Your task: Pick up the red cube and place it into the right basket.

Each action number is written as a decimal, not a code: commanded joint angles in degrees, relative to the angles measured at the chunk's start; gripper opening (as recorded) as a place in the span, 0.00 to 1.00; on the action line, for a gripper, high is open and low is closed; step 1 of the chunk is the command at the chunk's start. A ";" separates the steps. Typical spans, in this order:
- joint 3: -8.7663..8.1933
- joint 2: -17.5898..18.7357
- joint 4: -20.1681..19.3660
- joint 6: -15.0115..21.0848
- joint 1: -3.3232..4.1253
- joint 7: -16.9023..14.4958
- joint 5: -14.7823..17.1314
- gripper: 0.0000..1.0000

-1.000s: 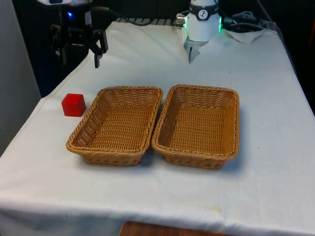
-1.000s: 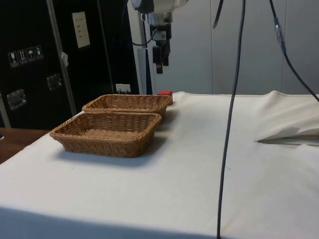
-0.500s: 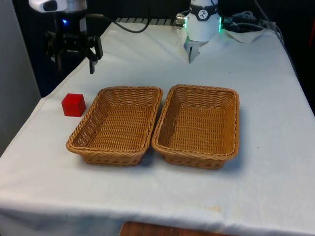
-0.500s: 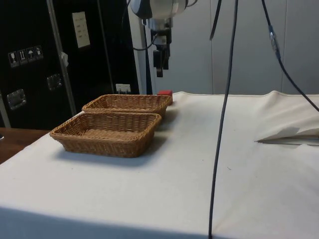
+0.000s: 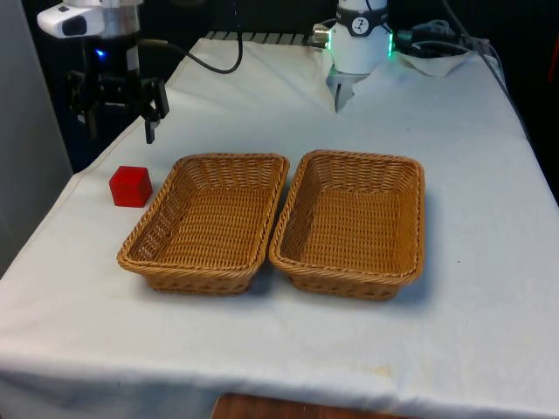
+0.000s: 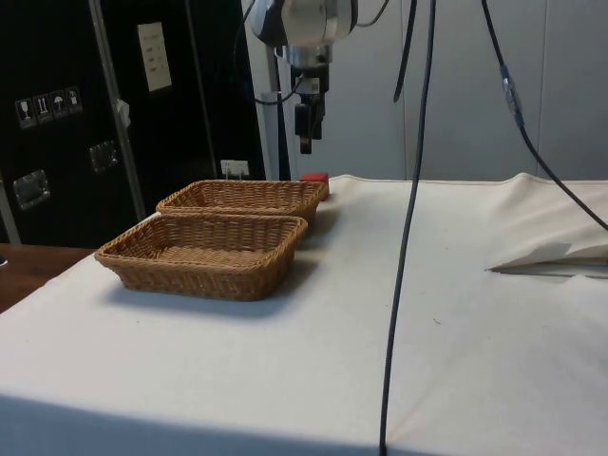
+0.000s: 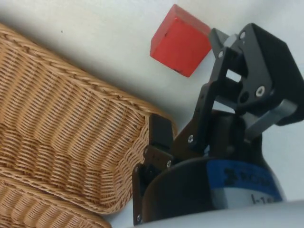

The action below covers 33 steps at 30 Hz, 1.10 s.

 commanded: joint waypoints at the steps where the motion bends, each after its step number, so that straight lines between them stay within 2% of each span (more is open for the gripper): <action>1: 0.11 0.06 0.23 -0.11 -0.23 -0.23 0.11 1.00; 5: 0.57 0.74 0.57 -0.11 -0.97 -0.74 0.52 1.00; 8: 0.74 2.23 1.66 -0.63 -2.06 -1.89 1.95 1.00; 9: -0.06 1.72 0.57 -0.06 -0.80 -1.66 1.89 1.00; 10: 0.69 2.69 2.01 -0.92 -2.29 -2.29 2.58 1.00; 16: -0.69 6.53 5.67 -4.87 -3.38 -4.41 7.33 1.00; 17: -1.49 6.53 5.10 -4.35 -2.52 -4.53 7.73 1.00; 18: -0.92 7.05 6.25 -5.56 -3.55 -4.64 7.96 1.00; 25: -2.69 10.89 10.31 -10.60 -4.93 -6.25 12.55 1.00; 26: -3.21 10.49 9.28 -9.57 -3.90 -6.19 12.61 1.00; 27: -2.98 11.29 10.71 -11.06 -5.04 -6.36 13.01 1.00; 30: -3.90 12.15 11.17 -11.63 -4.64 -6.65 14.21 1.00; 33: -3.90 12.49 11.17 -11.40 -4.76 -6.88 14.50 1.00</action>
